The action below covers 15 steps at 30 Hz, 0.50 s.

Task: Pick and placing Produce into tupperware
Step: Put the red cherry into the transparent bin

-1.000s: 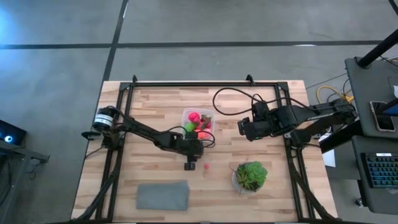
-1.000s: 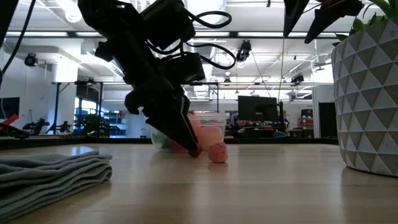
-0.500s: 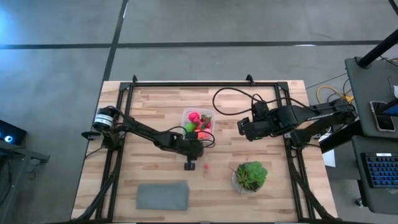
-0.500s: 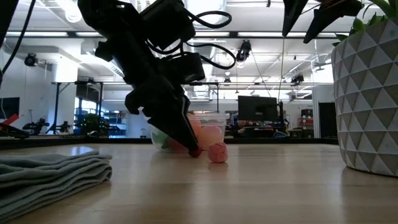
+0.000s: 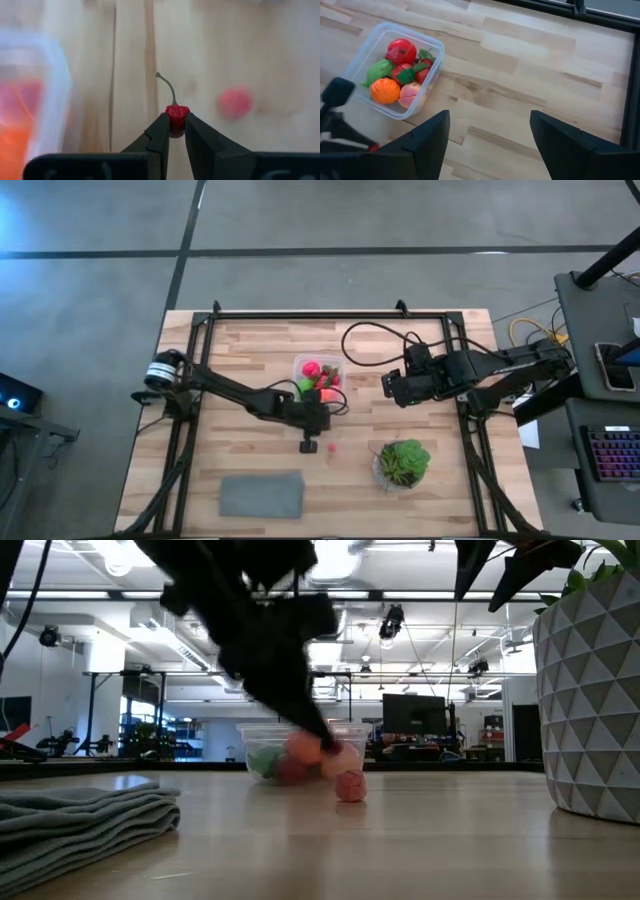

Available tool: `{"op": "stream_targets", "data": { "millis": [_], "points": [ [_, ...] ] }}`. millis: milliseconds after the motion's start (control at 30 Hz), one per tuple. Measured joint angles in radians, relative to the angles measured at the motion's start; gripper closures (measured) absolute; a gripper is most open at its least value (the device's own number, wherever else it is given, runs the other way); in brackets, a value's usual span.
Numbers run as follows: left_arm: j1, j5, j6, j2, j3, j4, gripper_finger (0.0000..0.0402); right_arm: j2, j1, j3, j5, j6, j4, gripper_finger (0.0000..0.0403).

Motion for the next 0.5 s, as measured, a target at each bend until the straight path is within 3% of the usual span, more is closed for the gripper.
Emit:
{"op": "stream_targets", "data": {
  "millis": [167,367,500],
  "points": [
    [-0.005,-0.059,0.003,-0.087,0.044,0.006,0.0368,0.000,0.000,0.000,0.000,0.000,0.005,0.0136],
    [0.032,-0.268,0.005,-0.182,0.054,-0.044,0.0368,0.000,0.000,-0.002,0.005,-0.001,0.022,0.0138],
    [0.108,-0.283,-0.006,-0.182,0.049,-0.162,0.0368,0.014,0.000,-0.004,0.008,-0.066,0.069,0.0134]
  ]
}}
